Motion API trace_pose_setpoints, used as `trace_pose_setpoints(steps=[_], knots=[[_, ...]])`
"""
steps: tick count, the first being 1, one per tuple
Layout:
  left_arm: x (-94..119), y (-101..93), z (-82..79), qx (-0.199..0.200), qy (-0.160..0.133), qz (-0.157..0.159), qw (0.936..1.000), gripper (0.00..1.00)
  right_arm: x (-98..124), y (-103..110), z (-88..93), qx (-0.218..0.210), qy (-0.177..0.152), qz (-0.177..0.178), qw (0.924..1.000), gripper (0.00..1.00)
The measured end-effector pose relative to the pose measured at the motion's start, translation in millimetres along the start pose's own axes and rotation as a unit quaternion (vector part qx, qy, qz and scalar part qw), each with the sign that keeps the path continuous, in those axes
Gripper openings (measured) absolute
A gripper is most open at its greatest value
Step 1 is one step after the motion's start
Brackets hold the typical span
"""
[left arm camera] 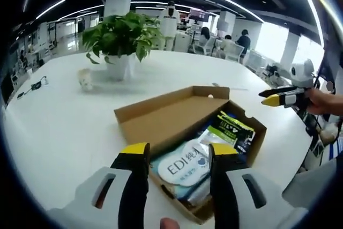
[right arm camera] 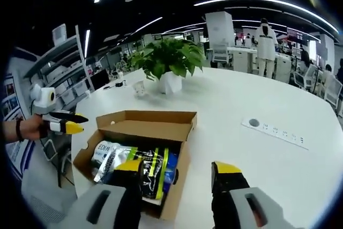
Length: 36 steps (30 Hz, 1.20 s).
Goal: Operate the shoe box by opening the lid, removing the specified soft item, and placing it in the target area until the item is outside and the box remains undamaged.
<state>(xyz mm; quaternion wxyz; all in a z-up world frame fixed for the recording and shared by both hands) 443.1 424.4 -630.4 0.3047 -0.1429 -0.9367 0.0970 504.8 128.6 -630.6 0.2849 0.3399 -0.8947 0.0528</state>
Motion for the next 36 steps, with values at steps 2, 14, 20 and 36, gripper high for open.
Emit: trace_pose_setpoints(steps=[2, 14, 20, 36], knots=[[1, -1.7, 1.9, 0.000, 0.000, 0.000, 1.0000, 0.45, 2, 0, 2.8, 0.001, -0.001, 0.000, 1.0000, 0.49], [13, -13.4, 13.7, 0.010, 0.001, 0.008, 0.9999, 0.47, 23, 17, 22.5, -0.012, -0.014, -0.004, 0.9998, 0.52], [12, -23.6, 20.9, 0.020, 0.004, 0.014, 0.9997, 0.47, 29, 25, 34.9, -0.019, -0.015, -0.004, 0.9997, 0.52], [10, -39.4, 28.4, 0.028, 0.011, 0.034, 0.9990, 0.45, 42, 36, 59.2, -0.035, -0.008, -0.003, 0.9994, 0.53]])
Point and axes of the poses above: the point that each gripper's makers call its tool centre point, and the gripper's own axes: x roughly backward along the fingers, y roughly to its left, z roughly out of its underside, the point moved 3 cm from there along x, roughly backward along the fingers, and after that the axes turned 6 degrees about x, right-handed, at the moved point
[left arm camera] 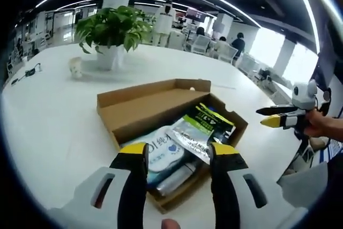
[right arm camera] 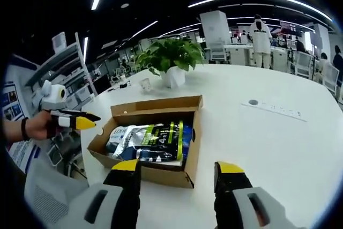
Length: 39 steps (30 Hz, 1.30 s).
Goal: Operate the shoe box by opening the lid, removing the specified soft item, and placing it in the target area until the item is outside and the box remains undamaged.
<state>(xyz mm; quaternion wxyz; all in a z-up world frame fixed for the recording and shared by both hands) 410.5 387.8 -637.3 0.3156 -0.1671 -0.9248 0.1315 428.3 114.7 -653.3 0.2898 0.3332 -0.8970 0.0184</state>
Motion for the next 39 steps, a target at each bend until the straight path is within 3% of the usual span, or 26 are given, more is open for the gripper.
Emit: trace_pose_setpoints(steps=[16, 39], knots=[[-12, -20.3, 8.6, -0.003, 0.021, 0.019, 0.9996, 0.43, 9, 6, 8.0, -0.011, -0.003, 0.010, 0.9999, 0.53], [-50, -31.2, 41.2, 0.044, 0.098, 0.015, 0.9941, 0.36, 26, 9, 22.5, -0.006, 0.011, 0.025, 0.9996, 0.53]])
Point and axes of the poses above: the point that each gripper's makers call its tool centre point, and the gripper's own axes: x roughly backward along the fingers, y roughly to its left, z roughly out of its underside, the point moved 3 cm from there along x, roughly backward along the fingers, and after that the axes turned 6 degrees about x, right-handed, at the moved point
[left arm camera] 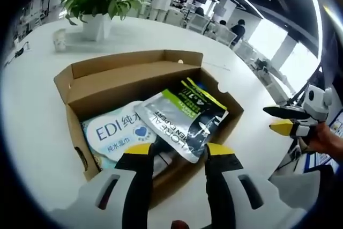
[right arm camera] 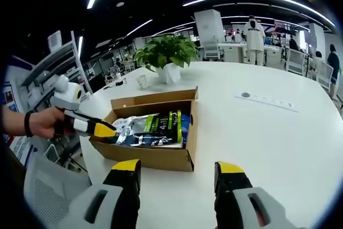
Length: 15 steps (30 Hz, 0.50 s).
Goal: Operate the shoe box by opening the lid, removing the specified soft item, and placing it in the target area until the item is outside and the box remains undamaged.
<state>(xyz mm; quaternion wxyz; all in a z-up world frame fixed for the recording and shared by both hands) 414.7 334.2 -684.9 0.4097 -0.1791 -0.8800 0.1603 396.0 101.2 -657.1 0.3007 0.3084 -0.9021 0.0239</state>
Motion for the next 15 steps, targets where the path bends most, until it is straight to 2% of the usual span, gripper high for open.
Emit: trace_pose_setpoints(steps=[8, 15], knots=[[-12, 0.5, 5.2, 0.009, 0.022, 0.000, 0.9997, 0.33, 4, -5, 8.8, -0.007, 0.008, 0.007, 0.9999, 0.53], [-21, 2.0, 7.1, 0.043, 0.033, 0.007, 0.9985, 0.28, 6, -5, 16.7, -0.011, 0.014, 0.009, 0.9998, 0.53]])
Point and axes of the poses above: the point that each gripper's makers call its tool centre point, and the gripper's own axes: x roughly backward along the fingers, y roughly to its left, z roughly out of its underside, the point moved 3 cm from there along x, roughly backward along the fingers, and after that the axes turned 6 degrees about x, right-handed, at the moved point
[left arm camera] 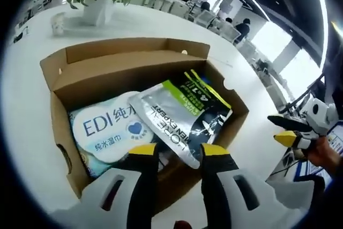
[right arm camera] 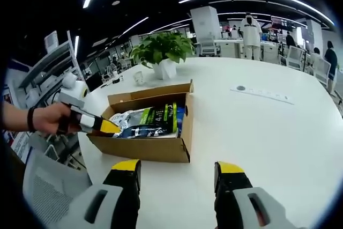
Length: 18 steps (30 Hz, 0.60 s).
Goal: Operate the shoe box by opening the lid, removing the specified soft item, and placing it in the target area until the item is outside and the box remains undamaged.
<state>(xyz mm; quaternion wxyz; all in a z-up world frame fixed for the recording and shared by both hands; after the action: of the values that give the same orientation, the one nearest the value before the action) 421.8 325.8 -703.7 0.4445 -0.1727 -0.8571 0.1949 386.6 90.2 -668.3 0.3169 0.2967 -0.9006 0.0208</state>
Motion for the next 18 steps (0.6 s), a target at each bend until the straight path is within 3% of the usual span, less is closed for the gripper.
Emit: trace_pose_setpoints(steps=[18], knots=[[-8.2, 2.7, -0.9, 0.000, 0.018, 0.002, 0.9998, 0.05, -7.4, 6.0, 6.2, 0.004, 0.014, -0.007, 0.9999, 0.53]])
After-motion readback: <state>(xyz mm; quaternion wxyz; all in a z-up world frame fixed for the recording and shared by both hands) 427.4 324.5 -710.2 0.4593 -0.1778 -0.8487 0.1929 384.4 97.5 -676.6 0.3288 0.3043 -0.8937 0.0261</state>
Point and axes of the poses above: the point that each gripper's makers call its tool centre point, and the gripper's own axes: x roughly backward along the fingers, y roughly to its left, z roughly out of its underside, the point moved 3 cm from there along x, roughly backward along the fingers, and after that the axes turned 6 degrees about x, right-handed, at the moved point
